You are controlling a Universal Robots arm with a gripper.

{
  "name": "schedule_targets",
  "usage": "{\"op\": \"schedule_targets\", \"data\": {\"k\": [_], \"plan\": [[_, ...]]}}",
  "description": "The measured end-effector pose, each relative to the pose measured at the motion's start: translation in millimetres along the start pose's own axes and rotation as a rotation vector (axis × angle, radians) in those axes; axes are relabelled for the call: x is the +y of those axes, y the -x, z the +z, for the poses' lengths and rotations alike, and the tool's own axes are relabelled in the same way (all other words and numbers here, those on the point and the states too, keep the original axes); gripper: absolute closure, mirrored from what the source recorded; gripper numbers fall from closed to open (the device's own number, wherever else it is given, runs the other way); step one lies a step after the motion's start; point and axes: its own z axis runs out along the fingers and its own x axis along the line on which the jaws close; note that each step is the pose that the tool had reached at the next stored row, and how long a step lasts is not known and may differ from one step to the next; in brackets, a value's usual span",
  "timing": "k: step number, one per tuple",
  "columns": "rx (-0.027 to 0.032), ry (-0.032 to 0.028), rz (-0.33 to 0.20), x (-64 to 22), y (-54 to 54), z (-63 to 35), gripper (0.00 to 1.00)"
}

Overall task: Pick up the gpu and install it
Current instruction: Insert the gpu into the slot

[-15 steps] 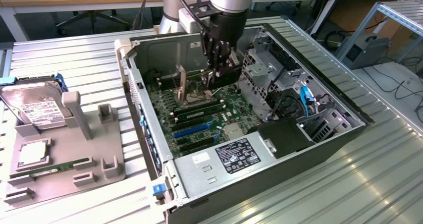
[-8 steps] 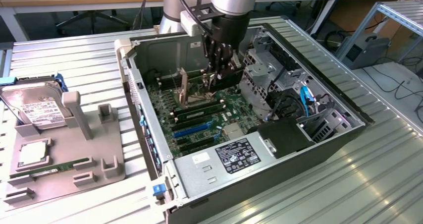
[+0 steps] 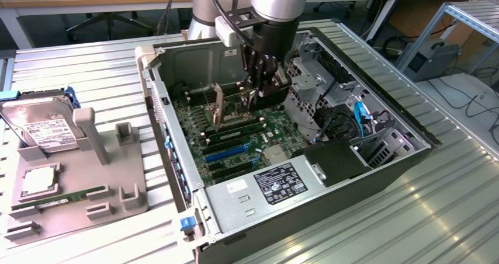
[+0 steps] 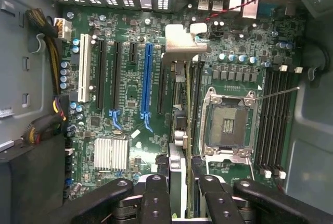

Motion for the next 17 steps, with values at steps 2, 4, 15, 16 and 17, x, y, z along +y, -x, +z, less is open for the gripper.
{"op": "schedule_targets", "data": {"k": [2, 4, 15, 16, 17], "plan": [[0.0, 0.0, 0.0, 0.3, -3.0, 0.0, 0.73], [0.0, 0.0, 0.0, 0.4, -5.6, -0.1, 0.73], [-0.0001, 0.0, 0.0, 1.4, -16.7, -0.3, 0.73], [0.0, 0.0, 0.0, 1.5, -17.6, -0.3, 0.73], [0.0001, 0.0001, 0.0, 1.5, -18.4, -0.4, 0.73]]}}
